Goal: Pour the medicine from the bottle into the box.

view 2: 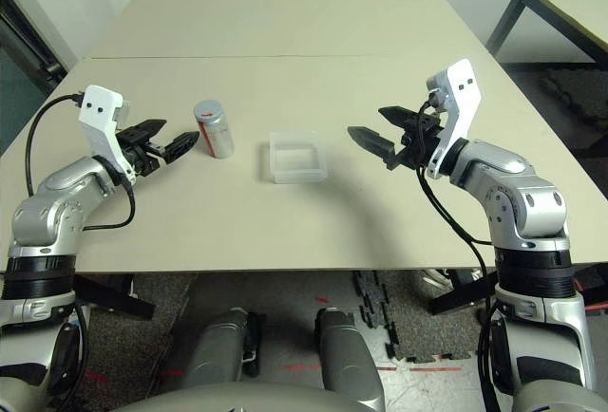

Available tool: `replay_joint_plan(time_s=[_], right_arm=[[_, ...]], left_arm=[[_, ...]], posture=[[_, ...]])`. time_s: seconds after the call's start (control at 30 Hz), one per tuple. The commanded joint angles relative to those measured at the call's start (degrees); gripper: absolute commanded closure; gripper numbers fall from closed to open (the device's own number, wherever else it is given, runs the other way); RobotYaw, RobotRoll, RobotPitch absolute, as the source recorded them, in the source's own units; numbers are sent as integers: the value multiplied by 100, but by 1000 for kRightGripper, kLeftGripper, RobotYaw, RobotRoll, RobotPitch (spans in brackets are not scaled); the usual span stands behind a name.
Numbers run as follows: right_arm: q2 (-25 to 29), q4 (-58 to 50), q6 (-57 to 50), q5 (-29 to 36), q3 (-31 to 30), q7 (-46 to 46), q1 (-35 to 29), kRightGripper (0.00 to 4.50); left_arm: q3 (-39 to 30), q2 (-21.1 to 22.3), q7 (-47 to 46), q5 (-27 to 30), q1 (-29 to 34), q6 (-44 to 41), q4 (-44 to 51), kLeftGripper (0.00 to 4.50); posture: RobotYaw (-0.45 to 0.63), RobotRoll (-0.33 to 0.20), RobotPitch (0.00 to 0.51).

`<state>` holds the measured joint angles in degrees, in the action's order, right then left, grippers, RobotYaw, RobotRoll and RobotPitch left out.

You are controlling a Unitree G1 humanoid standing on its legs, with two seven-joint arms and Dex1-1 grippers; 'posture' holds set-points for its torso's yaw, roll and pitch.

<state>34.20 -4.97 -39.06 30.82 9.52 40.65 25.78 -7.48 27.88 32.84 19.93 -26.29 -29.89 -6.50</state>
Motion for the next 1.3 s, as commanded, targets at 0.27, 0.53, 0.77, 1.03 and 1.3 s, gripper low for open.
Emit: replay_joint_plan(time_s=[0.27,0.53,0.77,1.03,1.3], right_arm=[[-17,-316,-69,66,63,-131,-173,0],[-33,-369,-96,118,95,-212,-176,0],[-40,-362,-101,128,98,-240,-156,0],[-58,-373,-106,141,100,-290,-123,0],[-90,-400,-88,155,101,-353,-106,0]], left_arm=[[342,-117,277,-366,-321,693,-952,12],[394,-218,353,-522,-627,1038,-1519,12],[445,-268,398,-610,-796,1221,-1846,12],[544,-386,423,-771,-904,1432,-2277,12],[624,-506,444,-912,-1200,1702,-2800,12]], posture=[[-8,0,113],[-23,0,114],[-30,0,114],[-35,0,111],[-44,0,105]])
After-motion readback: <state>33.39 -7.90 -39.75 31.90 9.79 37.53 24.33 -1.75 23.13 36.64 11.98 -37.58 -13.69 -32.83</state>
